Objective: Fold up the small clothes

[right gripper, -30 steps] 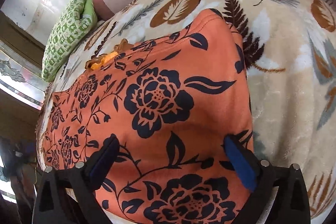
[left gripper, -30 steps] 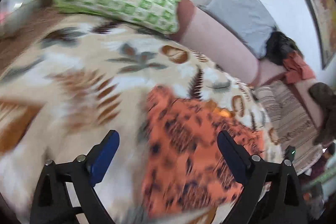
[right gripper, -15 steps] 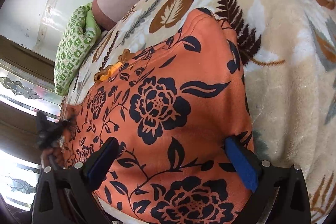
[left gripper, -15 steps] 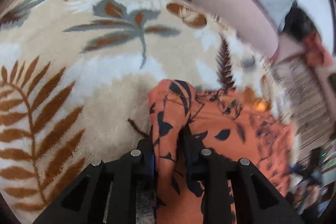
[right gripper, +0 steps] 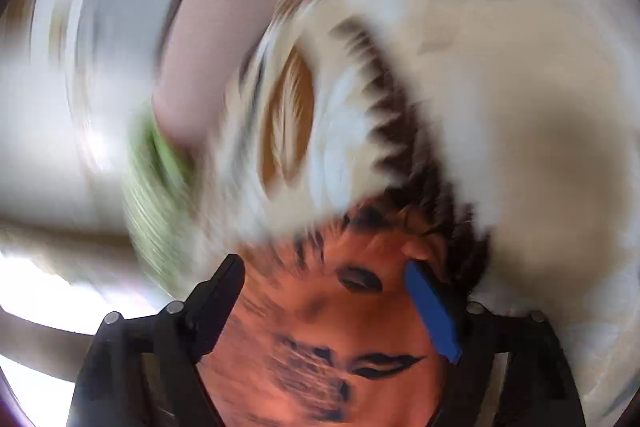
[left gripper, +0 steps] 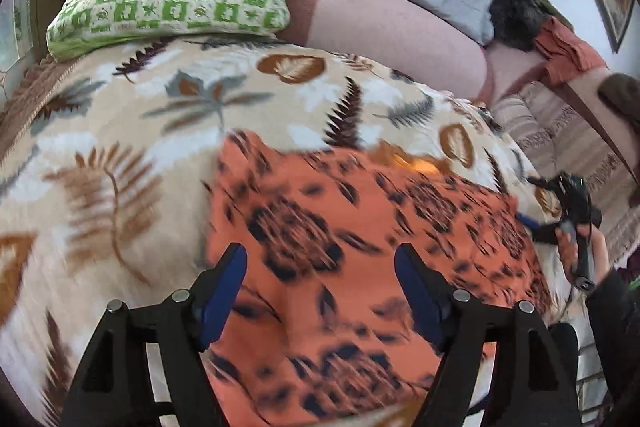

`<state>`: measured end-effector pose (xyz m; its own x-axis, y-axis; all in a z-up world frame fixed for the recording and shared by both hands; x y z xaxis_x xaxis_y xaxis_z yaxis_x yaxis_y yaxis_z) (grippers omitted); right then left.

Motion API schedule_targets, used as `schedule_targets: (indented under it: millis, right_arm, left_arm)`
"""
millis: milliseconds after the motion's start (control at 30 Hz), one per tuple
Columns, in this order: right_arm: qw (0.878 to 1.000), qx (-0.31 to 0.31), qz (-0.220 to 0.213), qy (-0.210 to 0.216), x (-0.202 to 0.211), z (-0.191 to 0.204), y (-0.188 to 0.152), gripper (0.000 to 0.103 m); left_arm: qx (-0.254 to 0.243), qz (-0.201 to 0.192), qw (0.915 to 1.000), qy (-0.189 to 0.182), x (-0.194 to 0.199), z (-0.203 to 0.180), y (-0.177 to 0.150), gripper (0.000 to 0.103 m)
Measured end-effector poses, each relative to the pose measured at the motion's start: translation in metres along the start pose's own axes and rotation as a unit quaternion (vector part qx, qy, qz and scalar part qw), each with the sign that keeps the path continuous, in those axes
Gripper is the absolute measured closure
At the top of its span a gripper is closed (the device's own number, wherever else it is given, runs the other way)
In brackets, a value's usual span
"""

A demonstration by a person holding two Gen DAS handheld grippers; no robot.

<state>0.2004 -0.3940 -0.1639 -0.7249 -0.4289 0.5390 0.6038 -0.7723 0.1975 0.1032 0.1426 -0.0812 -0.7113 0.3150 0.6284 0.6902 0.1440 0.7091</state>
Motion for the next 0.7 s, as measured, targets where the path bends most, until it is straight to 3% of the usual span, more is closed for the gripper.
schedule_targets:
  millis: [33, 67, 100, 133, 167, 200, 233, 267, 300, 367, 433, 600, 700]
  right_arm:
    - [0.999, 0.031, -0.007, -0.015, 0.005, 0.008, -0.003, 0.016]
    - [0.998, 0.059, 0.015, -0.009, 0.007, 0.019, -0.014, 0.016]
    - [0.997, 0.058, 0.043, 0.023, 0.004, 0.020, -0.023, 0.016]
    - [0.996, 0.075, 0.053, 0.017, 0.001, 0.018, -0.031, 0.015]
    - [0.993, 0.096, 0.051, -0.046, -0.002, 0.009, -0.035, 0.015]
    - [0.993, 0.087, 0.048, -0.060, -0.002, 0.001, -0.035, 0.021]
    - [0.997, 0.055, 0.025, -0.053, 0.010, -0.003, -0.035, 0.024]
    - [0.996, 0.050, 0.016, -0.067, 0.021, 0.001, -0.037, 0.023]
    - [0.995, 0.068, 0.005, -0.076, 0.037, 0.013, -0.043, 0.023]
    - [0.993, 0.104, -0.004, -0.053, 0.068, 0.032, -0.066, 0.021]
    - [0.992, 0.117, 0.002, -0.036, 0.093, 0.038, -0.101, 0.019]
    - [0.998, 0.053, 0.027, -0.017, 0.117, 0.002, -0.183, 0.016]
    - [0.999, 0.000, 0.036, -0.019, 0.102, -0.025, -0.197, 0.016]
  left_arm:
    - [-0.001, 0.000, 1.0000, -0.010, 0.005, -0.003, -0.007, 0.021]
    - [-0.017, 0.004, 0.9997, -0.017, 0.001, -0.012, -0.018, 0.018]
    - [-0.037, 0.009, 0.9992, -0.006, -0.007, -0.016, -0.026, 0.017]
    - [-0.057, 0.031, 0.9976, 0.026, -0.025, -0.016, -0.038, 0.017]
    - [-0.062, 0.060, 0.9952, 0.047, -0.037, -0.013, -0.046, 0.018]
    - [-0.079, 0.070, 0.9923, 0.065, -0.048, -0.014, -0.053, 0.018]
    - [-0.110, 0.053, 0.9891, 0.082, -0.043, -0.025, -0.052, 0.018]
    - [-0.117, 0.056, 0.9876, 0.089, -0.039, -0.031, -0.050, 0.018]
    - [-0.112, 0.050, 0.9897, 0.075, -0.030, -0.039, -0.043, 0.018]
    - [-0.099, 0.014, 0.9937, 0.052, -0.013, -0.051, -0.032, 0.015]
    - [-0.092, 0.008, 0.9935, 0.068, -0.009, -0.060, -0.029, 0.014]
    - [-0.046, 0.043, 0.9961, 0.061, -0.024, -0.074, -0.040, 0.013]
    - [-0.044, 0.059, 0.9953, 0.062, -0.031, -0.086, -0.050, 0.013]
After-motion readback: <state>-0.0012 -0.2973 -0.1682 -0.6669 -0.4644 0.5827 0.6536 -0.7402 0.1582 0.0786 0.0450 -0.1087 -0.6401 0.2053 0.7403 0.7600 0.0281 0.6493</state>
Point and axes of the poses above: each gripper's, at about its wrist camera, not at the fingertips, and x roughly against the way its jaws point, z to its left, y to its top, the point moved 1 cm from there along -x, roughly the way its jaws point, and after that the axes turned 9 degrees about -z, right-handed, at the moved point
